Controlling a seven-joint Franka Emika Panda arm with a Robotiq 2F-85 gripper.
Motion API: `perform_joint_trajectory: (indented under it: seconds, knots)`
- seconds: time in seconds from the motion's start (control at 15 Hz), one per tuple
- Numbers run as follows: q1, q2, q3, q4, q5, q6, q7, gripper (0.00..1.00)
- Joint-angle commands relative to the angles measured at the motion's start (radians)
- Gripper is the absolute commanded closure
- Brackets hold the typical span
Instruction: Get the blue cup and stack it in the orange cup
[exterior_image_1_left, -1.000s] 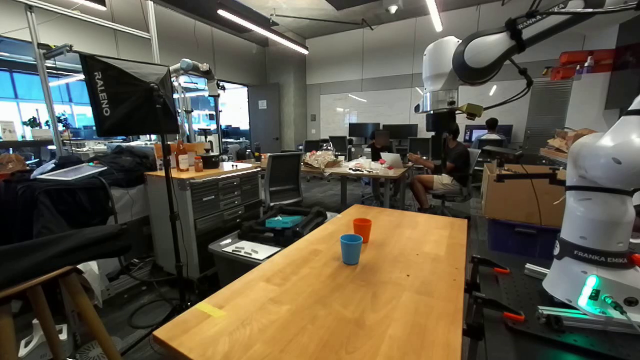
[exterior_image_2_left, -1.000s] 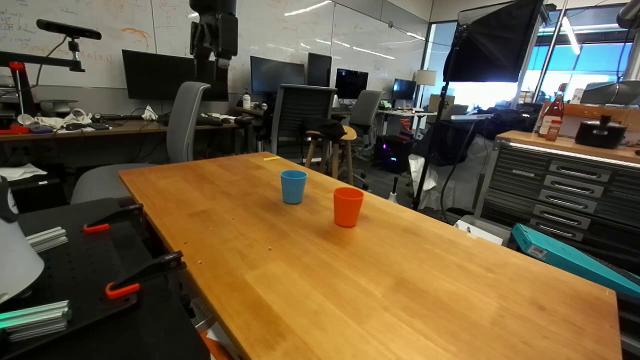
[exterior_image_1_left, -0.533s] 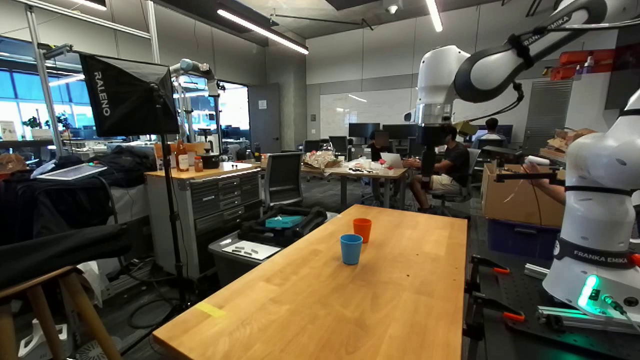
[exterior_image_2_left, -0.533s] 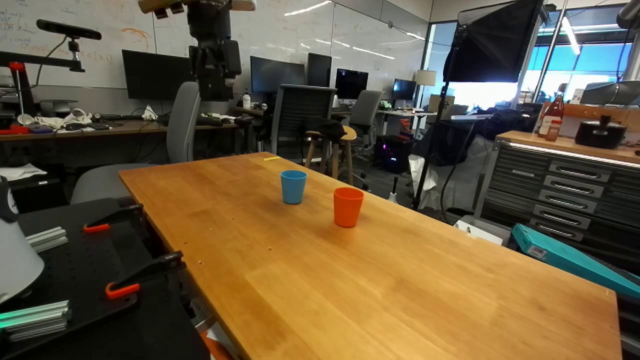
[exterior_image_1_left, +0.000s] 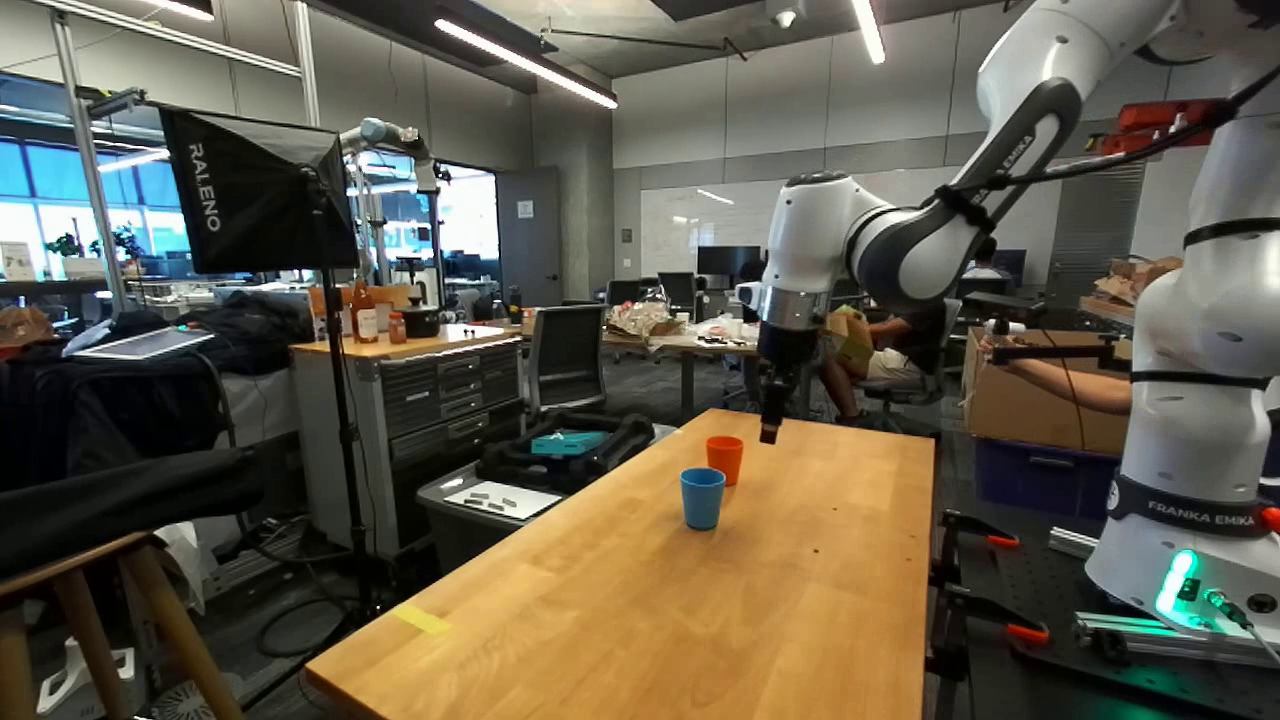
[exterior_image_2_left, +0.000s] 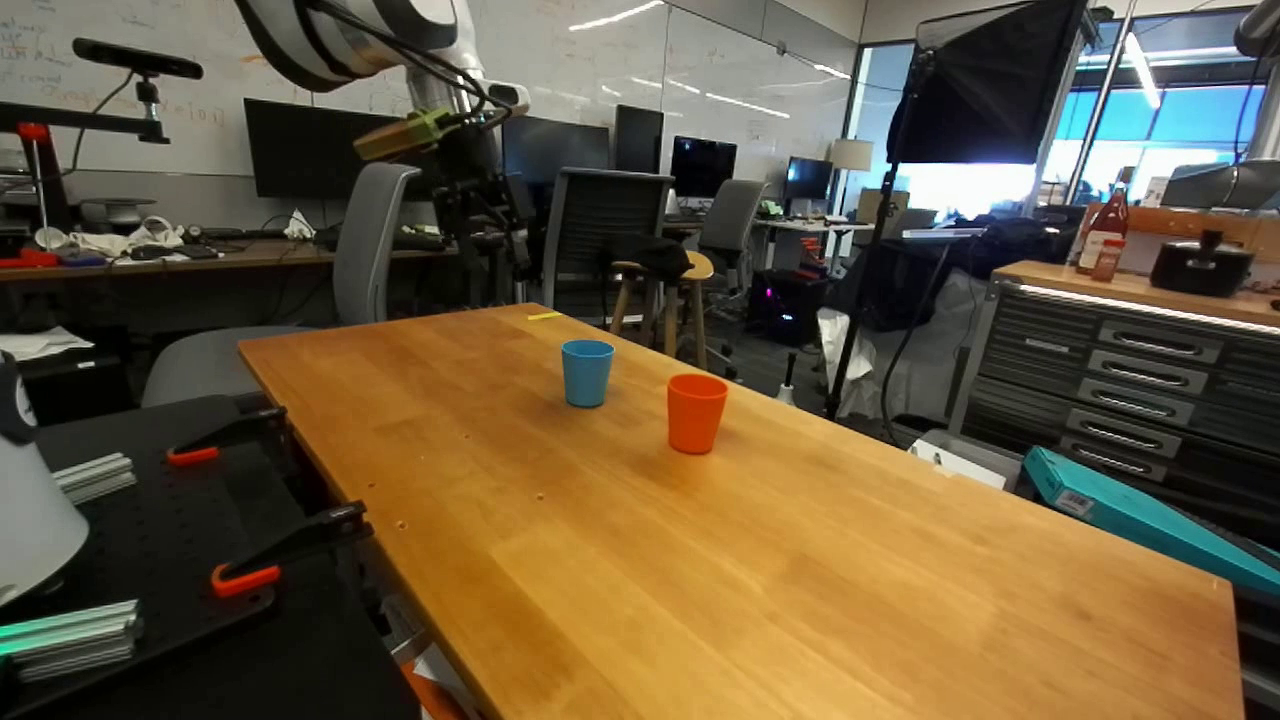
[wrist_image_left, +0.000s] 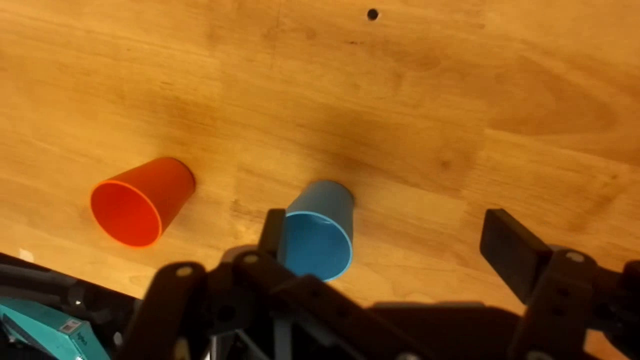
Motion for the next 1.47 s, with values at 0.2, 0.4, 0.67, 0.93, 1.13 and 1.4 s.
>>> perform_joint_trajectory:
  seconds: [0.2, 0.4, 0.67, 0.93, 1.13, 1.4]
  knots:
    - [0.079, 0.396, -0.121, 0.355, -0.231, -0.032, 0.179, 0.00]
    - [0.148, 0.517, -0.179, 0.457, -0.191, -0.026, 0.159, 0.00]
    - [0.220, 0.648, -0.230, 0.562, -0.142, -0.024, 0.137, 0.00]
    - [0.265, 0.726, -0.276, 0.624, -0.108, -0.017, 0.120, 0.25]
    - [0.272, 0.745, -0.293, 0.643, -0.072, -0.020, 0.105, 0.42]
    - [0.261, 0.710, -0.302, 0.624, -0.037, -0.015, 0.078, 0.72]
